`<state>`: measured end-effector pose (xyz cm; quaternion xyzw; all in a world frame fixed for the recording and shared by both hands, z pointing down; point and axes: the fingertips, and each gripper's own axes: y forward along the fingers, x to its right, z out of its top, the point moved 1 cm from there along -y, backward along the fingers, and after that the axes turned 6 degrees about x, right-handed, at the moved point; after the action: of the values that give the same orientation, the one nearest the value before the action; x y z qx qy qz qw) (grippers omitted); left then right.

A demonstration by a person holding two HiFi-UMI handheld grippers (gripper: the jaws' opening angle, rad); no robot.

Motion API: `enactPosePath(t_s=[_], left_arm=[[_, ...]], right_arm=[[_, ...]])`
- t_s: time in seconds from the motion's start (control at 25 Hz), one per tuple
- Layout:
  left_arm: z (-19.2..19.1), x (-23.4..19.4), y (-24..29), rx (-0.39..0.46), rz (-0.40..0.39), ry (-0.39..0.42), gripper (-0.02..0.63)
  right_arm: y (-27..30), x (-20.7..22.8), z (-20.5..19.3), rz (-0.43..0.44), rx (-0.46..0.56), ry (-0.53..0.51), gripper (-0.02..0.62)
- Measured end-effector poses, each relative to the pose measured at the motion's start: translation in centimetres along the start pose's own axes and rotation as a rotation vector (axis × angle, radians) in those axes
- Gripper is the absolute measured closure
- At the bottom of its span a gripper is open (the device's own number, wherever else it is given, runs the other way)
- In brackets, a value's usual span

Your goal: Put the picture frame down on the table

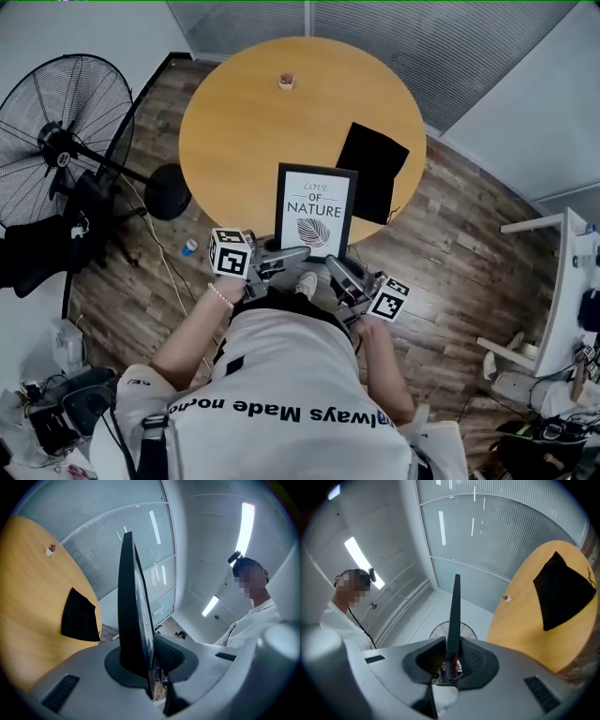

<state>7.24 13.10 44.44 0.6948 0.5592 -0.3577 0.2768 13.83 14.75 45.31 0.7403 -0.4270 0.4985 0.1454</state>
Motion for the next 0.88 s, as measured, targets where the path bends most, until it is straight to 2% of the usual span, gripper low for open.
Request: enactPosePath(t_s=[0.44, 0.64, 0.88], left_arm=[[1.3, -1.7, 0.0, 0.016, -0.001, -0.011, 0.552], [3.5, -3.9, -0.1, 0.021, -0.005, -0.029, 0.552], [4.8, -4.6, -0.3, 0.018, -0.011, -0.025, 0.552]], right_arm=[[1.4, 1.3, 0.9, -0.014, -0.016, 0.004, 0.505], [3.7, 3.0, 2.1, -0.029, -0.016, 0.01, 0.505], [4.9, 3.5, 2.7, -0.027, -0.012, 0.003, 0.505]])
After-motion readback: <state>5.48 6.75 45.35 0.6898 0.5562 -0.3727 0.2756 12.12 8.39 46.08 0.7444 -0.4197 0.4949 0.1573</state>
